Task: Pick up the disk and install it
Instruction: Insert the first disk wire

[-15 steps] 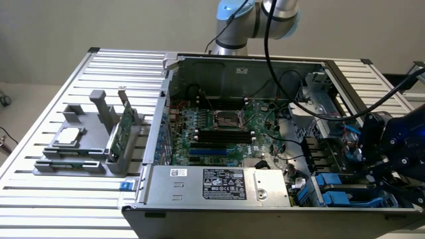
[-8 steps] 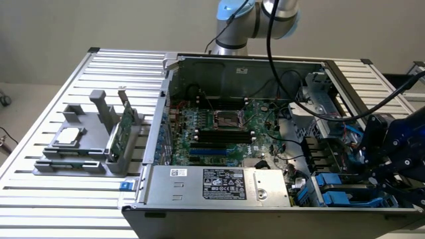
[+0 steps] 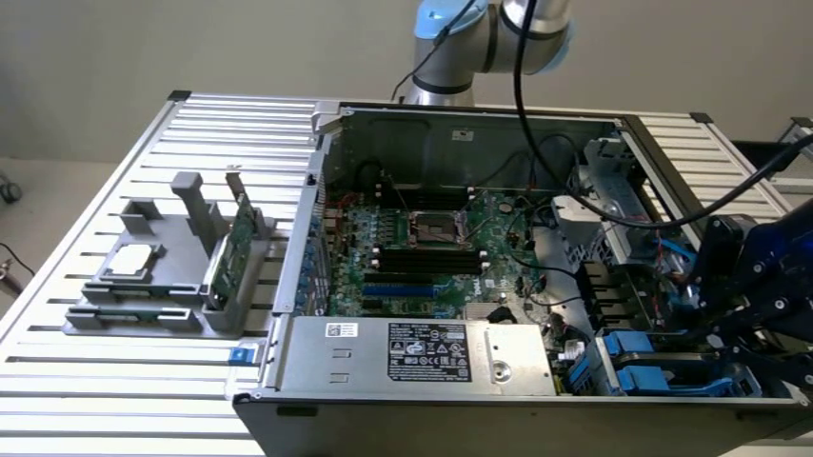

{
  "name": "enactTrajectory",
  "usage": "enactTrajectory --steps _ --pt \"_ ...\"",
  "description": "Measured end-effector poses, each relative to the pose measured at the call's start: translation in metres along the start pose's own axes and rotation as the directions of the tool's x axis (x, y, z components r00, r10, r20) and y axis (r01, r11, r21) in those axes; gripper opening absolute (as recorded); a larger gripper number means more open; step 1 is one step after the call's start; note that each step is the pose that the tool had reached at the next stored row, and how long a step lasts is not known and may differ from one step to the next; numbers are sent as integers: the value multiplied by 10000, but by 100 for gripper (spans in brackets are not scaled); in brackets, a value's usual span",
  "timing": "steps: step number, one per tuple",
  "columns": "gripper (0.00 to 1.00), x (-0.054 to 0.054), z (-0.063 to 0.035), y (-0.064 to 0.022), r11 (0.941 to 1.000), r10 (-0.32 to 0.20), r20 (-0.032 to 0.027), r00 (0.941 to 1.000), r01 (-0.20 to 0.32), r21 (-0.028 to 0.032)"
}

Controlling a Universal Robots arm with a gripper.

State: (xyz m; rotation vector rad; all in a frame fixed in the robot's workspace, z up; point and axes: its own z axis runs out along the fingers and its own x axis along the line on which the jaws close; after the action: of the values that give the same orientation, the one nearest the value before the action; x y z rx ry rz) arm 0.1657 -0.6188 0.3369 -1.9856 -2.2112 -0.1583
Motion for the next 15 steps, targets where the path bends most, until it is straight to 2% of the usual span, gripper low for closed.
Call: enactTrajectory --steps 7,10,12,15 --pt "17 0 31 4 9989 458 24 9989 -458 -39" --pt "17 1 32 3 9980 639 26 9980 -639 2" --pt "17 1 32 3 9973 727 25 9974 -727 55" --pt "17 0 33 3 9964 837 51 9965 -838 109"
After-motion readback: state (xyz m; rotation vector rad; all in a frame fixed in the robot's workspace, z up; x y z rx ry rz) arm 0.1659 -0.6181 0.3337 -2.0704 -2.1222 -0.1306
